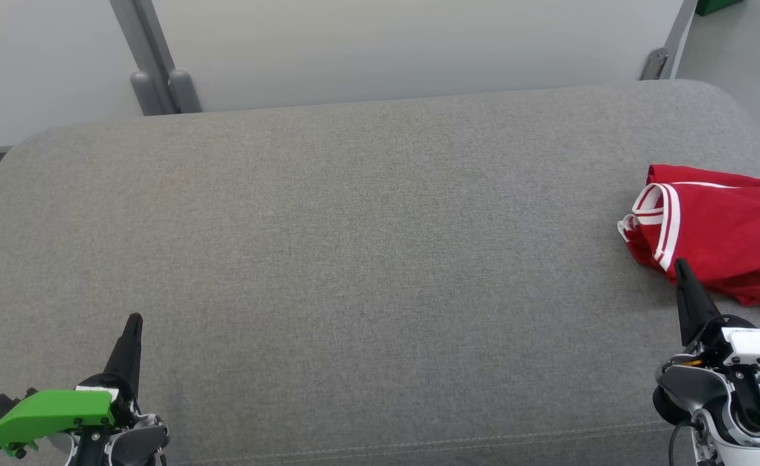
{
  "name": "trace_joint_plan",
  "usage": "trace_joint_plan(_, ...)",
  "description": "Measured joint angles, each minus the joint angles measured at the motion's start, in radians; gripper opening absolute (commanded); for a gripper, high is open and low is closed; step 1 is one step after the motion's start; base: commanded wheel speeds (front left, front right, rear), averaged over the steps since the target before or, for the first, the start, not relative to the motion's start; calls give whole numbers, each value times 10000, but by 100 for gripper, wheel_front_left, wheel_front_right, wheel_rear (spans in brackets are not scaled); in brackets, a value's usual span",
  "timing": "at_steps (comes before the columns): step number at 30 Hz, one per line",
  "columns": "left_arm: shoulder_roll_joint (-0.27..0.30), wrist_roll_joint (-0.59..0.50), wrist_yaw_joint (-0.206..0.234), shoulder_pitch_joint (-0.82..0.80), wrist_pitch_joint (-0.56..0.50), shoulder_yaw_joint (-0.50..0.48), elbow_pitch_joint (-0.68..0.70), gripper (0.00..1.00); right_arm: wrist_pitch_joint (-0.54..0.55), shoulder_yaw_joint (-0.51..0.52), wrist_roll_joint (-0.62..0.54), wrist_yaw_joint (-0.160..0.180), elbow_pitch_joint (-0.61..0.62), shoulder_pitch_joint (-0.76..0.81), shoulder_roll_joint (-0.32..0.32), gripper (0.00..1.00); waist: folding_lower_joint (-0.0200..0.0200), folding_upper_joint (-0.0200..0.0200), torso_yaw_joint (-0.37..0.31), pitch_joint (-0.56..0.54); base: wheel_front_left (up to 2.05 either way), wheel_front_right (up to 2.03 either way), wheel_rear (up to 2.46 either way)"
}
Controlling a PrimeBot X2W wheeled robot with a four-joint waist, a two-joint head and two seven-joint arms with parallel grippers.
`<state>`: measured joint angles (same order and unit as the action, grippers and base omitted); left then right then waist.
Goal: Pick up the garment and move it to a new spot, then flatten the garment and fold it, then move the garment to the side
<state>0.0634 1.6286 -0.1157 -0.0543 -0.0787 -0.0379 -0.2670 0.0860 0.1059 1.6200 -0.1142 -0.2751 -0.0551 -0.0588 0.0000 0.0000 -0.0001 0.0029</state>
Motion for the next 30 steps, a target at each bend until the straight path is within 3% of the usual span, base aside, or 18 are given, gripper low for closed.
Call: trace_joint_plan(30,-36,46,-48,-12,0,-36,-104,0,17,23,4,-2,-58,0,17,0,0,0,0,-4,0,0,0)
